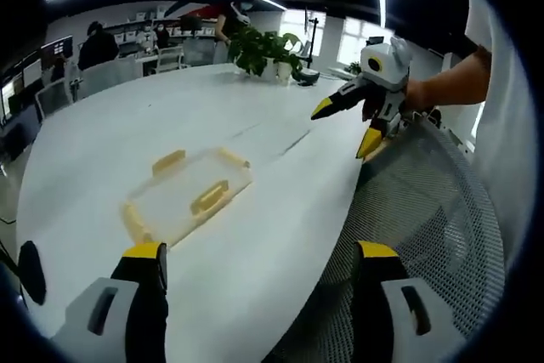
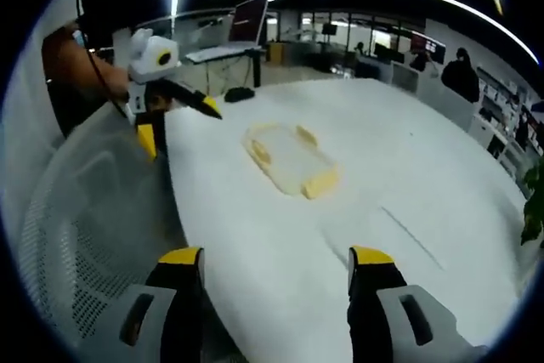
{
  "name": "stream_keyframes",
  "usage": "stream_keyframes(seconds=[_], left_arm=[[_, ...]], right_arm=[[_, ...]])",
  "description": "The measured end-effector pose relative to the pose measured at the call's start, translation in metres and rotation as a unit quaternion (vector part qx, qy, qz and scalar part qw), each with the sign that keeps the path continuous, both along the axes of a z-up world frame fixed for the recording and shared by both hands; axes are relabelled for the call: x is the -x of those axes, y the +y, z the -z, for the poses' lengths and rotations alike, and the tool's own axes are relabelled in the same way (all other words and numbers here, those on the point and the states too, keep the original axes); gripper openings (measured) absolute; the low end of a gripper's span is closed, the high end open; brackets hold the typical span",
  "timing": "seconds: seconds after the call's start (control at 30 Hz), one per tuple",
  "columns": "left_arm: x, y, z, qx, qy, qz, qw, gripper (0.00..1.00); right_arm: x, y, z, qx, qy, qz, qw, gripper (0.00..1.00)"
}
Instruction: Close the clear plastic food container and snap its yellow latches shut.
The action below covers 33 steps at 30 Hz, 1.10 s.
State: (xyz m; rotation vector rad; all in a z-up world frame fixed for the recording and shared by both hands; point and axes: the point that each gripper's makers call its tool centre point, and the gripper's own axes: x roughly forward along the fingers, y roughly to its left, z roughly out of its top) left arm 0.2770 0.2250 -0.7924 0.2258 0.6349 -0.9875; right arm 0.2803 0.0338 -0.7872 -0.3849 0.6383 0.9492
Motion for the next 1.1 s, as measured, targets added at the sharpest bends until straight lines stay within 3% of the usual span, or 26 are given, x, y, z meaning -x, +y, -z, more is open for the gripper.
stream_keyframes(seconds=[0.43,1.1], left_arm=[[-0.026,0.008,0.003,-0.035,-0.023,0.03,0.9987,0.88],[-0.042,0.028,0.011,-0.077,-0.021,0.06,0.995,0.84]], right_arm=[[-0.009,0.001,0.006,0.017,0.003,-0.032,0.9993,0.64],[-0.021,0.015,0.009,0.033,0.004,-0.089,0.9955,0.61]])
